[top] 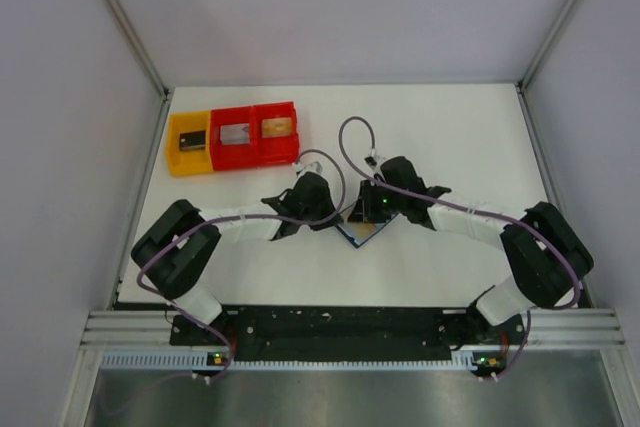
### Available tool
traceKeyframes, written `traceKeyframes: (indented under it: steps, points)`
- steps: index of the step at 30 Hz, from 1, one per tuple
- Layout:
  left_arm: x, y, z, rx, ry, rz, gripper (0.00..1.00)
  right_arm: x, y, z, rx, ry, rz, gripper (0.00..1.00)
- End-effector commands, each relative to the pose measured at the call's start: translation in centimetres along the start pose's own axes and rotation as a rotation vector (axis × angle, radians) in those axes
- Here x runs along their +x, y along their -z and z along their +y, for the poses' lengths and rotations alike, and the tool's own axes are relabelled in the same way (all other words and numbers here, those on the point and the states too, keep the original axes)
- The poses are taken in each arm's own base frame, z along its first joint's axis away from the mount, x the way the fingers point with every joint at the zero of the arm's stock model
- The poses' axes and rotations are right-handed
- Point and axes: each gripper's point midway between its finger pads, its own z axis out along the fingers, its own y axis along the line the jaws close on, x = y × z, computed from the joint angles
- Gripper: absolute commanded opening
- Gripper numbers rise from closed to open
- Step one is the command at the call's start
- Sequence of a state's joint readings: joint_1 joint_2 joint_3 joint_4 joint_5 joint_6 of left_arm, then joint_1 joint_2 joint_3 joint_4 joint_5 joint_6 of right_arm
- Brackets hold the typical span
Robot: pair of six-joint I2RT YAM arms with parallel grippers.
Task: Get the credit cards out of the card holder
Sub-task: Open the card holder at the center of the board, then remove the credit card from the card holder.
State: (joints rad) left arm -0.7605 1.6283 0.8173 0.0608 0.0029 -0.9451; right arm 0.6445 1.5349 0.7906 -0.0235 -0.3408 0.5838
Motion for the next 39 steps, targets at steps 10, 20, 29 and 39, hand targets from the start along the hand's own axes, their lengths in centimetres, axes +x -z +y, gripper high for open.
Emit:
traceKeyframes:
  steps: [10, 20, 29, 39]
  points:
    - [2.7, -0.4, 4.9, -0.093, -0.021, 0.032, 0.0, -2.9, 1.4, -3.9, 0.108, 0.034, -0.08, 0.26]
    - [2.7, -0.4, 5.3, -0.11, -0.04, 0.035, 0.0, -1.3, 0.4, -7.0, 0.157, 0.02, -0.002, 0.28]
    - [1.3, 0.0, 5.9, -0.122, -0.05, 0.014, 0.0, 1.8, -0.7, -6.2, 0.132, -0.001, 0.078, 0.27]
    - [-2.3, 2.7, 6.2, -0.126, -0.057, -0.052, 0.02, 3.3, -2.5, -3.2, 0.169, -0.047, 0.041, 0.27]
